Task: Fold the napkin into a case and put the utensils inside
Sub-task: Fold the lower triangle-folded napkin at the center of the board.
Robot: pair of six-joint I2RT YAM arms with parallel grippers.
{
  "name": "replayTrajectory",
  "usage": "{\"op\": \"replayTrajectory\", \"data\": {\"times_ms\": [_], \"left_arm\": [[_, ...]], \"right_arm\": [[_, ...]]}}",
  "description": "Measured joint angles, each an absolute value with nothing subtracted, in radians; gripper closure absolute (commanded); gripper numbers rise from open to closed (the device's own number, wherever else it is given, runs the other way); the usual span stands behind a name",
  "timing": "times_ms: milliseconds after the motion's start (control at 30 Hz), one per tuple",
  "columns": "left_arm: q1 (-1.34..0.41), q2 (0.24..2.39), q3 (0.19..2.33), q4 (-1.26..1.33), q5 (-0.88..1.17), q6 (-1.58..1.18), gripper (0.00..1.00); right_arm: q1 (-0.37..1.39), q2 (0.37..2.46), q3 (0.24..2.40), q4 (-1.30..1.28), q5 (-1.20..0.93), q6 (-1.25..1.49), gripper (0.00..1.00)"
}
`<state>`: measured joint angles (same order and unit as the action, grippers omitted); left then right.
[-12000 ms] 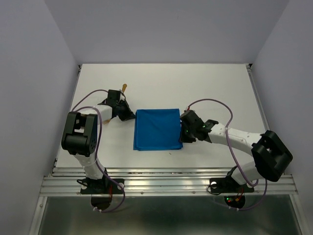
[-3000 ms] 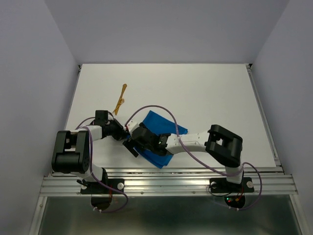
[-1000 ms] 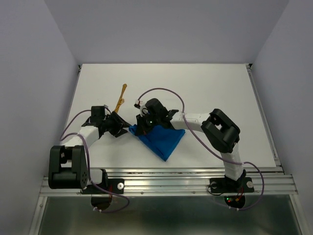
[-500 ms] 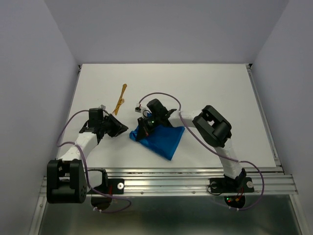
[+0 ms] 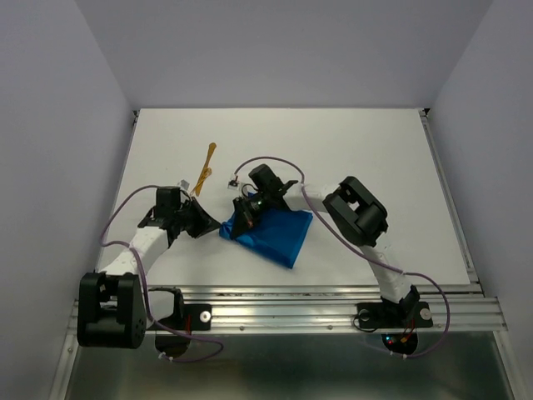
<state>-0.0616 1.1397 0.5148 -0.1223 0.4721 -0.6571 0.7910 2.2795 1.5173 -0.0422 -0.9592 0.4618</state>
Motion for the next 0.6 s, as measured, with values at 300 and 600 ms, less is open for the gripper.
{"op": "replayTrajectory", "data": {"times_ms": [300,600], "left_arm": [[-0.134,1.261,0.540,-0.133,0.483,-0.627,1.00],[-0.139,1.279,0.586,-0.132,0.474,-0.626,1.00]], "right_arm": [[0.783,2.304,1.525,-0.084,-0.984,0.456,0.99],[0.778,2.305,1.525,-0.091,-0.992,0.456,0.98]]}}
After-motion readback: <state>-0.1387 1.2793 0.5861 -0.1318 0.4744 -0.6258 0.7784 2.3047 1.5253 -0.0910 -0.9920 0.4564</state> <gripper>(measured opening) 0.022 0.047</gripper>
